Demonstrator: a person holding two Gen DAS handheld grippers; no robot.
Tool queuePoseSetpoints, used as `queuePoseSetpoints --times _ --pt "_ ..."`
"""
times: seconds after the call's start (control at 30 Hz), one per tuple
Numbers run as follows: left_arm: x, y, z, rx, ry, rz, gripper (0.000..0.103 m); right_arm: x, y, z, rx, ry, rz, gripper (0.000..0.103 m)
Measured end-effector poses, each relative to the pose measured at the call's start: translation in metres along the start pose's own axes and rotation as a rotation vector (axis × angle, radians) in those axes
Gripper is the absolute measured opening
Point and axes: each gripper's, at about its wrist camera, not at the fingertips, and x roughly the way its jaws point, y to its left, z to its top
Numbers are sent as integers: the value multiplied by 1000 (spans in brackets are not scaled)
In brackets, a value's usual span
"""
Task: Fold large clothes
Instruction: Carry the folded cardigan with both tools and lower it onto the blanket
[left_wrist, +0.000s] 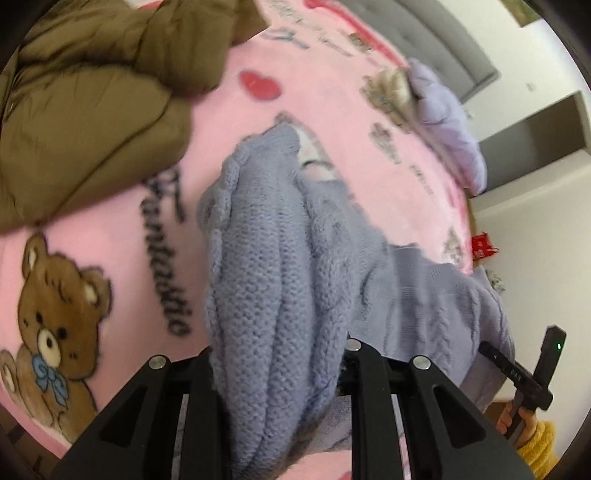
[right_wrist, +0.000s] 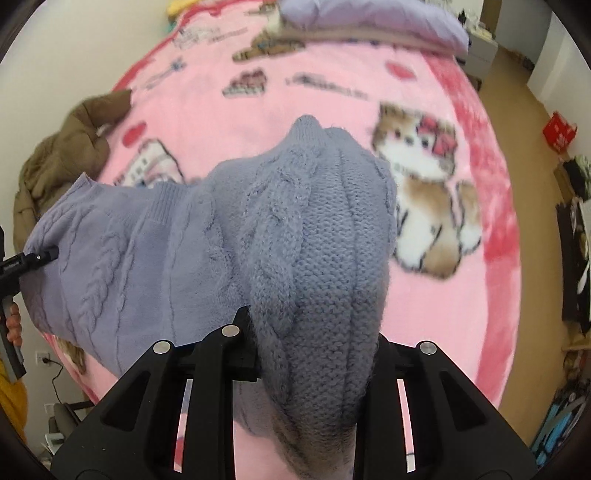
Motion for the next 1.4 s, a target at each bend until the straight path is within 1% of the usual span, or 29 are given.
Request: queuePoseSetpoints --times 0.07,0.13,0.2,0.23,0.33,0.43,0.53,0.6,0.67,0.7,0.83,0.93,1.03,1.13,1.23,1.3,1.37,1.4 --pt "4 14 -1 -43 -6 -17 21 4 -8 -6 38 -9 11 22" --pt "0 14 -2 -27 -22 -22 21 -2 -10 -8 51 -24 33 22" --pt "-13 -4 -2 55 -57 -11 21 -14 -1 -6 12 -48 28 22" --pt "-19 -10 -2 74 -70 -13 20 -24 5 -2 -10 -65 26 22" --pt "-38 -25 12 54 -101 -59 20 -53 13 14 -9 -115 28 21" --pt "-56 -42 36 71 -147 -73 20 -80 13 34 5 -172 8 21" --pt "-70 -58 64 78 -159 -123 20 -113 17 60 19 -212 -26 21" --pt "-81 -75 84 113 -169 -136 20 -140 27 79 -4 -253 -78 21" --pt "-94 -97 105 172 -196 -140 20 -167 35 98 -31 -299 -120 21" --pt "-101 -109 117 197 -211 -150 20 -179 37 106 -28 -320 -129 21" --pt "-126 -141 152 214 -242 -206 20 -226 36 140 -26 -407 -164 21" --pt "-145 -171 177 253 -282 -218 20 -253 29 165 -27 -458 -174 20" --pt "-157 -202 203 274 -310 -227 20 -271 22 191 -48 -499 -196 20" --pt "-166 -233 230 273 -333 -227 20 -281 9 219 -44 -519 -200 20" --pt "-168 -266 257 272 -351 -212 20 -285 -6 258 -47 -540 -212 20" --pt "-166 -292 274 285 -370 -194 20 -286 -22 290 -45 -552 -215 20" --pt "-159 -324 296 302 -389 -175 20 -282 -43 331 -66 -576 -217 20" --pt "-154 -338 307 300 -394 -172 20 -278 -49 344 -74 -582 -220 20"
